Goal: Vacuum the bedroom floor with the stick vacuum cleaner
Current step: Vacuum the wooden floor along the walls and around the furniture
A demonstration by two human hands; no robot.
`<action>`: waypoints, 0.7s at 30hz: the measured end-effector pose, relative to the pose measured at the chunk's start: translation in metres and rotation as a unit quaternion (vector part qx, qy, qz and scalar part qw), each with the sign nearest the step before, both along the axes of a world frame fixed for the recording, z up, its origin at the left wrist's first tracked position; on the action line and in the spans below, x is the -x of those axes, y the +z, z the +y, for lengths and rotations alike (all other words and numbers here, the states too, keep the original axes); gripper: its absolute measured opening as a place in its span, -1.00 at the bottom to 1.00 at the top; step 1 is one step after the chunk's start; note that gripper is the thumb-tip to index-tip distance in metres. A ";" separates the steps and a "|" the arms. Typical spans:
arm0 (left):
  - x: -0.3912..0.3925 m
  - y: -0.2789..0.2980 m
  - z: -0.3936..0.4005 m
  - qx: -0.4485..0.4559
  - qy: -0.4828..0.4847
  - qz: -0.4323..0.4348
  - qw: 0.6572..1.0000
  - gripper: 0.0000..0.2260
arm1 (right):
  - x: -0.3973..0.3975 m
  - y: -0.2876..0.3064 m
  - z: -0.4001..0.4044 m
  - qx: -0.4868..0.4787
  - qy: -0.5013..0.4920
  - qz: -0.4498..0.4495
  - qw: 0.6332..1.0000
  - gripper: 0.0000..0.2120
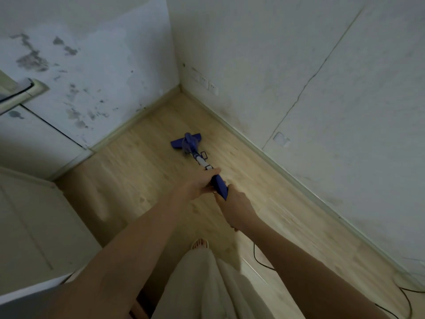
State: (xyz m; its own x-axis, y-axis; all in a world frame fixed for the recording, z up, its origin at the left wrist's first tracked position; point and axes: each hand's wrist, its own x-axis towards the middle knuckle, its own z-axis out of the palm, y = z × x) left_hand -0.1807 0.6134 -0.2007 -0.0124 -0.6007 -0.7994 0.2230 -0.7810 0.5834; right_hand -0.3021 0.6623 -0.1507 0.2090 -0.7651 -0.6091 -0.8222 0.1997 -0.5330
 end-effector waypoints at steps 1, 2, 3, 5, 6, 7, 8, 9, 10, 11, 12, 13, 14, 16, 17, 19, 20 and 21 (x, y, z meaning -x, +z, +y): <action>0.006 0.001 0.007 0.001 -0.001 -0.007 1.000 -0.78 | 0.006 0.004 0.007 -0.003 0.001 0.001 1.000 -0.77; 0.012 0.002 0.014 0.001 -0.001 -0.009 1.000 -0.77 | 0.012 0.008 0.014 -0.011 0.001 0.002 1.000 -0.77; 0.018 0.004 0.023 0.001 -0.003 -0.010 1.000 -0.76 | 0.018 0.013 0.022 -0.021 0.001 0.004 1.000 -0.77; 0.030 0.009 0.043 0.003 0.000 -0.009 1.000 -0.73 | 0.032 0.023 0.039 -0.044 0.001 0.006 0.999 -0.77; 0.037 0.012 0.053 0.005 0.003 -0.009 1.000 -0.72 | 0.039 0.029 0.048 -0.053 0.001 0.003 0.999 -0.79; 0.044 0.015 0.064 0.008 0.005 -0.011 1.000 -0.72 | 0.046 0.035 0.058 -0.060 0.002 0.001 0.998 -0.81; 0.050 0.019 0.074 0.013 0.005 -0.014 1.000 -0.74 | 0.053 0.041 0.068 -0.063 0.004 0.000 0.998 -0.84; 0.057 0.023 0.084 0.015 0.004 -0.017 1.000 -0.74 | 0.060 0.047 0.078 -0.064 0.007 0.000 0.998 -0.87; 0.064 0.026 0.094 0.016 0.006 -0.018 1.000 -0.75 | 0.066 0.053 0.088 -0.066 0.008 0.001 0.998 -0.89; 0.070 0.030 0.104 0.014 0.012 -0.016 1.000 -0.75 | 0.073 0.059 0.097 -0.067 0.008 0.001 0.998 -0.90; 0.077 0.033 0.113 0.012 0.018 -0.011 1.000 -0.76 | 0.079 0.064 0.106 -0.069 0.009 0.001 0.998 -0.90; 0.084 0.036 0.122 0.012 0.021 -0.005 1.000 -0.78 | 0.086 0.069 0.114 -0.069 0.008 0.000 0.998 -0.90; 0.092 0.038 0.130 0.015 0.022 -0.001 1.000 -0.81 | 0.094 0.073 0.122 -0.067 0.007 0.000 0.998 -0.89; 0.109 0.044 0.144 0.018 0.022 0.000 1.000 -0.88 | 0.110 0.079 0.136 -0.052 0.005 0.008 0.999 -0.87; 0.117 0.047 0.150 0.016 0.020 0.002 1.000 -0.89 | 0.119 0.081 0.142 -0.038 0.005 0.016 0.999 -0.85; 0.134 0.052 0.158 0.014 0.005 0.004 1.000 -0.87 | 0.135 0.084 0.155 -0.016 0.005 0.021 1.000 -0.84; 0.141 0.055 0.163 0.012 -0.002 0.001 1.000 -0.86 | 0.142 0.085 0.161 -0.011 0.000 0.020 1.000 -0.84; 0.146 0.057 0.167 0.009 -0.005 0.000 1.000 -0.86 | 0.147 0.086 0.166 -0.007 -0.005 0.021 1.000 -0.84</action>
